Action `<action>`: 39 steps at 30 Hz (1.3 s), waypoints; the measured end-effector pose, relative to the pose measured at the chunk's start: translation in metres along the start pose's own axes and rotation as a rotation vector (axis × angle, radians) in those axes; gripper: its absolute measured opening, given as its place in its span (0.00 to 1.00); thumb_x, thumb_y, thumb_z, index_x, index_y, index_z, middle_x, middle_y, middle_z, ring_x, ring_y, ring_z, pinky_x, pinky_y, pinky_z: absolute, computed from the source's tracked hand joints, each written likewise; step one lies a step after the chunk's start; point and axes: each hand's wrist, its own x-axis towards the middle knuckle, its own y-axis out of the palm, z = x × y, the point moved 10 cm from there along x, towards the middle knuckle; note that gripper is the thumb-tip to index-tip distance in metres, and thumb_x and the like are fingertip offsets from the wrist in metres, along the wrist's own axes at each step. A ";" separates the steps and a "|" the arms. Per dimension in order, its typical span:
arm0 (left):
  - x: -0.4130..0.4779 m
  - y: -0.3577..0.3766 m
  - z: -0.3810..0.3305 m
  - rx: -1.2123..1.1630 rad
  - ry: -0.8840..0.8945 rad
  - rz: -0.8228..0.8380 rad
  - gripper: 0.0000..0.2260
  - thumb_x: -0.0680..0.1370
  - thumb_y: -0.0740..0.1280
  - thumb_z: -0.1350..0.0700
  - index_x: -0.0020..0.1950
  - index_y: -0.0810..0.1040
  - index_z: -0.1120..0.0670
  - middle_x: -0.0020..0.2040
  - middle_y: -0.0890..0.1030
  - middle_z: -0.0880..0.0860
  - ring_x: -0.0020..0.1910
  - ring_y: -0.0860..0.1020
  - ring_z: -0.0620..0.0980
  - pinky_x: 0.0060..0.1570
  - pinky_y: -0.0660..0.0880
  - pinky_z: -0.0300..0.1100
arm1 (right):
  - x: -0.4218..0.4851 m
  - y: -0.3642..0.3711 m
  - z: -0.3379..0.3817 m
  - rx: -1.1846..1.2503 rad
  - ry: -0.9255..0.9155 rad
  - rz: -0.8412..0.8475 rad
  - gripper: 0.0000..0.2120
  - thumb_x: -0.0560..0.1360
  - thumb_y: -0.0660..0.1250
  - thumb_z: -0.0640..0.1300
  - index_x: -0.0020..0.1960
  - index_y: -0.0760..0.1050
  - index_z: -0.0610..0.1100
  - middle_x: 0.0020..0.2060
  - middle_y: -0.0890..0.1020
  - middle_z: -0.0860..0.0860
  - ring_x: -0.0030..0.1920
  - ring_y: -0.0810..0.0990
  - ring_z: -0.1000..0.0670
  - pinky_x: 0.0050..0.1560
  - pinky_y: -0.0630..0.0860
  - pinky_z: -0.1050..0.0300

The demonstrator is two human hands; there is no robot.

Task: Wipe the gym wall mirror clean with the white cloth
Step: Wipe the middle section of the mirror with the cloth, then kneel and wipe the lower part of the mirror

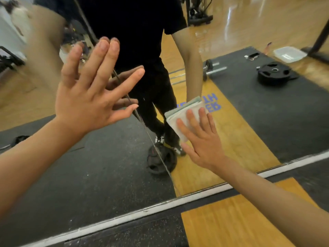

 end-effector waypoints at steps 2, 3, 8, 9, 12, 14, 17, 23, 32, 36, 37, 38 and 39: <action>0.000 0.000 0.003 -0.008 -0.008 0.002 0.35 0.83 0.60 0.32 0.84 0.65 0.52 0.78 0.67 0.70 0.77 0.65 0.66 0.78 0.53 0.60 | 0.014 -0.001 0.014 -0.012 0.010 -0.010 0.30 0.86 0.47 0.62 0.85 0.53 0.52 0.85 0.47 0.45 0.84 0.40 0.35 0.82 0.42 0.33; 0.000 -0.002 0.004 0.003 -0.016 -0.003 0.35 0.83 0.61 0.33 0.84 0.65 0.52 0.78 0.67 0.71 0.77 0.65 0.66 0.78 0.53 0.60 | 0.014 0.004 0.019 -0.048 -0.017 -0.008 0.30 0.86 0.47 0.62 0.85 0.52 0.53 0.85 0.47 0.45 0.84 0.39 0.36 0.82 0.41 0.33; -0.005 -0.007 -0.023 -0.255 -0.271 0.083 0.32 0.81 0.69 0.45 0.82 0.68 0.56 0.78 0.64 0.74 0.78 0.64 0.73 0.77 0.57 0.70 | -0.046 0.061 0.015 -0.181 -0.229 0.106 0.31 0.85 0.53 0.60 0.85 0.51 0.56 0.85 0.49 0.48 0.84 0.39 0.38 0.82 0.39 0.36; -0.014 -0.008 -0.040 -0.302 -0.324 0.095 0.32 0.80 0.69 0.47 0.82 0.68 0.56 0.79 0.63 0.73 0.79 0.63 0.72 0.79 0.56 0.67 | -0.060 0.072 0.015 -0.175 -0.254 0.120 0.31 0.84 0.54 0.60 0.86 0.52 0.56 0.85 0.49 0.49 0.84 0.40 0.39 0.82 0.39 0.37; -0.062 -0.003 -0.108 -0.389 -0.394 0.153 0.32 0.79 0.70 0.49 0.81 0.65 0.53 0.80 0.58 0.66 0.80 0.59 0.67 0.82 0.51 0.60 | -0.076 0.089 0.013 -0.177 -0.287 0.063 0.30 0.85 0.55 0.58 0.85 0.54 0.56 0.86 0.47 0.49 0.85 0.43 0.39 0.83 0.40 0.38; -0.102 0.004 -0.165 -0.412 -0.435 0.214 0.33 0.78 0.70 0.50 0.81 0.65 0.53 0.81 0.58 0.64 0.82 0.59 0.64 0.83 0.52 0.58 | -0.075 0.095 0.012 -0.181 -0.290 -0.007 0.29 0.86 0.54 0.58 0.85 0.54 0.56 0.86 0.48 0.48 0.85 0.43 0.38 0.83 0.39 0.37; -0.159 0.010 -0.240 -0.438 -0.565 0.215 0.31 0.78 0.70 0.52 0.80 0.66 0.54 0.79 0.61 0.63 0.80 0.62 0.63 0.82 0.55 0.57 | -0.075 0.106 0.013 -0.189 -0.286 -0.126 0.30 0.86 0.55 0.59 0.85 0.54 0.56 0.85 0.51 0.47 0.85 0.42 0.38 0.83 0.40 0.36; -0.248 0.031 -0.339 -0.398 -0.717 0.181 0.32 0.79 0.68 0.50 0.81 0.63 0.55 0.81 0.60 0.61 0.84 0.58 0.60 0.82 0.56 0.58 | -0.110 0.144 0.011 -0.217 -0.282 -0.259 0.30 0.85 0.57 0.60 0.85 0.57 0.55 0.84 0.54 0.44 0.85 0.45 0.37 0.82 0.47 0.33; -0.277 0.058 -0.358 -0.148 -0.701 0.085 0.33 0.84 0.59 0.45 0.85 0.57 0.59 0.85 0.55 0.60 0.85 0.52 0.58 0.84 0.49 0.57 | -0.162 0.182 -0.001 -0.242 -0.261 -0.334 0.28 0.88 0.55 0.53 0.86 0.54 0.53 0.85 0.53 0.43 0.84 0.47 0.36 0.82 0.48 0.33; -0.285 0.067 -0.365 -0.060 -0.648 0.101 0.34 0.85 0.58 0.44 0.86 0.55 0.58 0.86 0.54 0.60 0.86 0.51 0.59 0.84 0.49 0.58 | -0.170 0.181 -0.013 -0.321 -0.333 -0.309 0.29 0.86 0.57 0.54 0.85 0.54 0.54 0.85 0.53 0.44 0.84 0.50 0.36 0.82 0.51 0.35; -0.284 0.066 -0.364 -0.055 -0.647 0.097 0.34 0.85 0.58 0.44 0.86 0.55 0.59 0.86 0.55 0.60 0.86 0.52 0.59 0.84 0.49 0.58 | -0.159 0.172 -0.010 -0.334 -0.356 -0.310 0.30 0.85 0.58 0.54 0.85 0.54 0.54 0.85 0.53 0.44 0.84 0.50 0.36 0.82 0.51 0.35; -0.284 0.066 -0.364 -0.050 -0.646 0.089 0.34 0.84 0.59 0.44 0.86 0.56 0.59 0.86 0.55 0.61 0.86 0.52 0.59 0.84 0.50 0.58 | -0.143 0.160 -0.003 -0.345 -0.377 -0.316 0.31 0.84 0.58 0.54 0.85 0.55 0.54 0.85 0.53 0.44 0.84 0.51 0.36 0.82 0.50 0.36; -0.283 0.066 -0.364 -0.047 -0.648 0.080 0.34 0.84 0.59 0.44 0.86 0.57 0.59 0.85 0.56 0.61 0.85 0.52 0.59 0.84 0.50 0.58 | -0.123 0.145 0.007 -0.347 -0.393 -0.326 0.33 0.83 0.58 0.54 0.85 0.55 0.54 0.85 0.53 0.44 0.84 0.50 0.36 0.82 0.49 0.35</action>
